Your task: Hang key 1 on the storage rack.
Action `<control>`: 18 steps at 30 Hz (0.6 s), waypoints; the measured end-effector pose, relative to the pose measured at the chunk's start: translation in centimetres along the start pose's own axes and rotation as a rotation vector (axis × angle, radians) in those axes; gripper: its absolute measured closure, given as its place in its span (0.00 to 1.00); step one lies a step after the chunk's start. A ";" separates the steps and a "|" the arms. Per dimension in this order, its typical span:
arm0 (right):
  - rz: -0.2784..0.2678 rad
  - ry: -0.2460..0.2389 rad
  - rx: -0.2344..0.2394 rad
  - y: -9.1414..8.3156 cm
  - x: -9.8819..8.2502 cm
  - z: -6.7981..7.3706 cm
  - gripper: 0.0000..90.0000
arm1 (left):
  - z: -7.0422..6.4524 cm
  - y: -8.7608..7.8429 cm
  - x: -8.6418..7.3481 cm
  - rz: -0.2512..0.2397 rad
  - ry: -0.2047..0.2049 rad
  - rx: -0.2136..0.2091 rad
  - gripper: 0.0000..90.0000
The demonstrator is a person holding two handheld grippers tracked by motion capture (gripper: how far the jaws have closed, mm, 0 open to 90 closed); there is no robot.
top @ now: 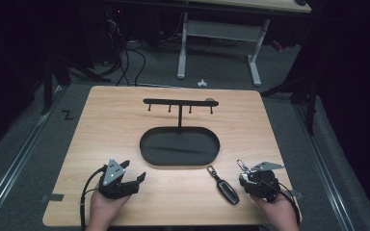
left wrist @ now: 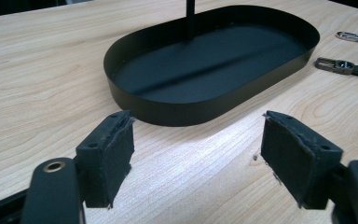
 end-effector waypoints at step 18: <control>0.140 -0.110 -0.044 0.3 2.0 1.0 0.53 | 0.2 0.5 -0.6 0.018 0.023 0.016 0.28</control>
Point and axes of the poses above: each handheld gripper's, and its own axes: y roughly forward along the jaws, x roughly out of its top, z roughly to its left, the point moved 7 cm from there along y, roughly forward along the jaws, and after that the axes turned 5 degrees about -x, right-handed, at the moved point
